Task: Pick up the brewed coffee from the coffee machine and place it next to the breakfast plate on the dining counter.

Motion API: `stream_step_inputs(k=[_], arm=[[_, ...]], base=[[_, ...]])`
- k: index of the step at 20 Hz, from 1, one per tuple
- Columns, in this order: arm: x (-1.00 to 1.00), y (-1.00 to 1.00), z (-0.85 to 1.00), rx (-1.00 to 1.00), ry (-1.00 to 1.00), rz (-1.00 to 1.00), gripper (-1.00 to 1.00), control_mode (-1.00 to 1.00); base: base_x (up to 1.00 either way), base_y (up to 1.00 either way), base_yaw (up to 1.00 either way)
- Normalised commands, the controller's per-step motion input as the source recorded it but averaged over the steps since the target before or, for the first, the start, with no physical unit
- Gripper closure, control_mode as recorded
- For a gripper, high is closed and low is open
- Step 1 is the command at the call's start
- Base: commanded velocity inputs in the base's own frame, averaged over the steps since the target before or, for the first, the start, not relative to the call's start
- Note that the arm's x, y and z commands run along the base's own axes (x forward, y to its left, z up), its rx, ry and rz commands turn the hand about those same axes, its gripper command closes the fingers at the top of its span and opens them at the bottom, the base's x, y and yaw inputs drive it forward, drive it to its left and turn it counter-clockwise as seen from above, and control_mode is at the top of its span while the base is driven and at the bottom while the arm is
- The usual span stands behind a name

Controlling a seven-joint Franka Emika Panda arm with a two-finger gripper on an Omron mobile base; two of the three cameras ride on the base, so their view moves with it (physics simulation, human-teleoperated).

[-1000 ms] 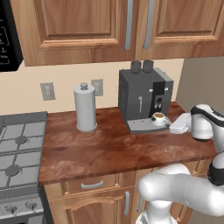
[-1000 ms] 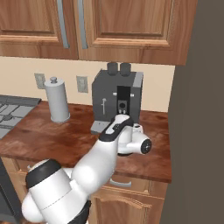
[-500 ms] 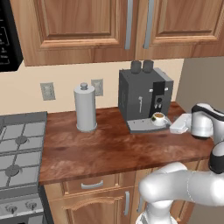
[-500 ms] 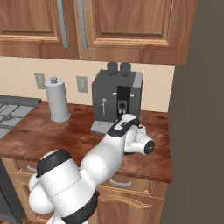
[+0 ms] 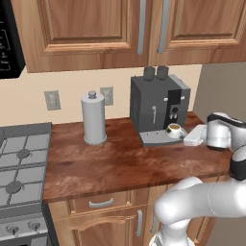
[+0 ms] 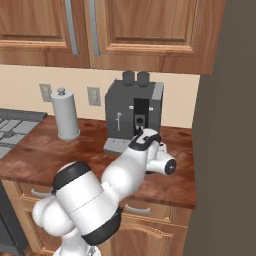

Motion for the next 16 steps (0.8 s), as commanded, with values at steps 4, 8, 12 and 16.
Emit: stream_step_inputs(k=[4,8,12,16], arm=[[0.21,0.00,-0.16,0.00,0.00,0.00,-1.00,-1.00],[0.20,-0.09,-0.11,0.00,0.00,0.00,-1.00,-1.00],[0.17,-0.16,-0.09,0.00,0.00,0.00,-1.00,-1.00],[0.18,-0.12,-0.10,0.00,0.00,0.00,-1.00,-1.00]], base=[[0.00,0.00,0.00],[0.00,0.00,0.00],[0.00,0.00,0.00],[0.00,0.00,0.00]])
